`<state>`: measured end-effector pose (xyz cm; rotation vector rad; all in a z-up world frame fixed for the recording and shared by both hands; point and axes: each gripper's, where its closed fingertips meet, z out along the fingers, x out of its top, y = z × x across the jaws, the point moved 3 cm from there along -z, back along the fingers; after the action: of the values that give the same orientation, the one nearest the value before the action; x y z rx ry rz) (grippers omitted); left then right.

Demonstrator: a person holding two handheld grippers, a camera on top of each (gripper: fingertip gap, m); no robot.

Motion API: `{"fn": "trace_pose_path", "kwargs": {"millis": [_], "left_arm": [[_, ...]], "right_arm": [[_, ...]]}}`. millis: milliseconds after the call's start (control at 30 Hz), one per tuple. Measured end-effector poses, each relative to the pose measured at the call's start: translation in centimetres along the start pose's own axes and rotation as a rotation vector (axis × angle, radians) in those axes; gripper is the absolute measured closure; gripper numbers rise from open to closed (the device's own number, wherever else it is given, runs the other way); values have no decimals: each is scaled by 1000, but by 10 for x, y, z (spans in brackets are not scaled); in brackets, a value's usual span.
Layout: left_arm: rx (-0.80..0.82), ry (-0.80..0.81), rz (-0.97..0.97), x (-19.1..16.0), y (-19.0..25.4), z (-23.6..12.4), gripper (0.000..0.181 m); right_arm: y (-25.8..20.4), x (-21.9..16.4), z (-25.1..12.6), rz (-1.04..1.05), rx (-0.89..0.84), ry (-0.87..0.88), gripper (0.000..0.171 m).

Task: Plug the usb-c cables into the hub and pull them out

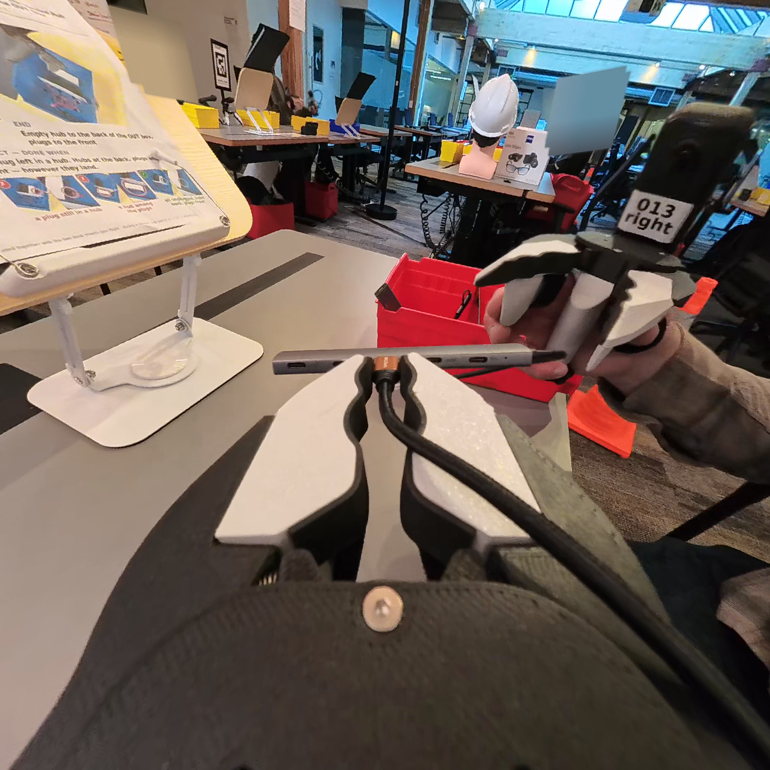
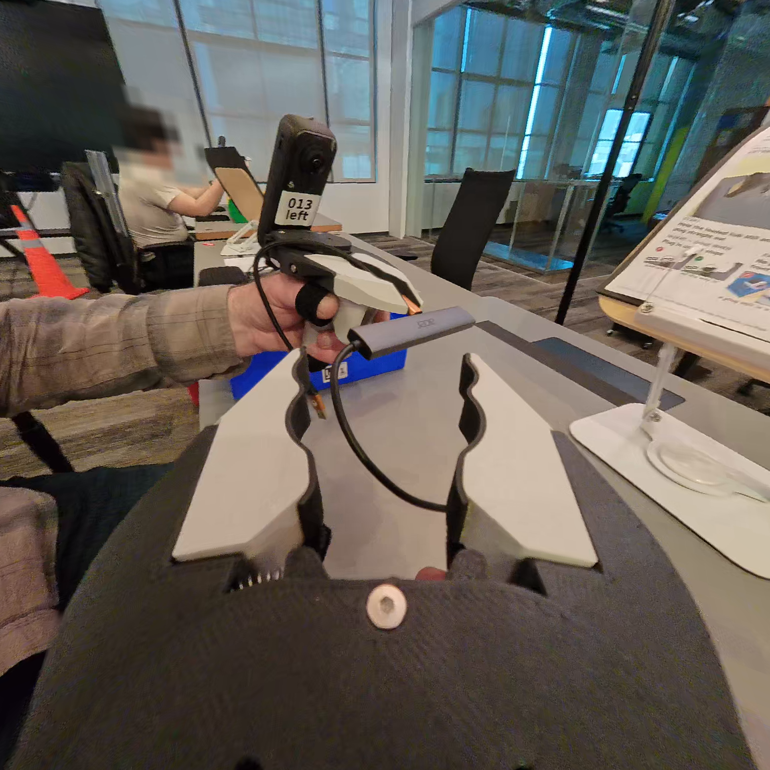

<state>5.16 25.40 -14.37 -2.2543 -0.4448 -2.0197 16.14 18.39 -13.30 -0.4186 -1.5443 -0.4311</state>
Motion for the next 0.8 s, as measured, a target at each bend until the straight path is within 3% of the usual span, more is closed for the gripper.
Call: {"fn": "trace_pose_path", "kwargs": {"millis": [267,400,467,600,800], "left_arm": [[-96,-26,-10,-4,11,1,169],[-130,2,-36,1,12,-4,169],[-149,19,-55,4,11,-9,169],[-215,29,-83,7,15,-15,169],[-265,31,-103,9,26,-10,169]], "right_arm": [[-11,5,10,-132,54,-53,100],[4,32,-3,28,39,122,113],[22,39,-10,39,-73,165,128],[34,26,-3,-267,-238,-1,140],[19,3,27,-680,-244,-166,133]]}}
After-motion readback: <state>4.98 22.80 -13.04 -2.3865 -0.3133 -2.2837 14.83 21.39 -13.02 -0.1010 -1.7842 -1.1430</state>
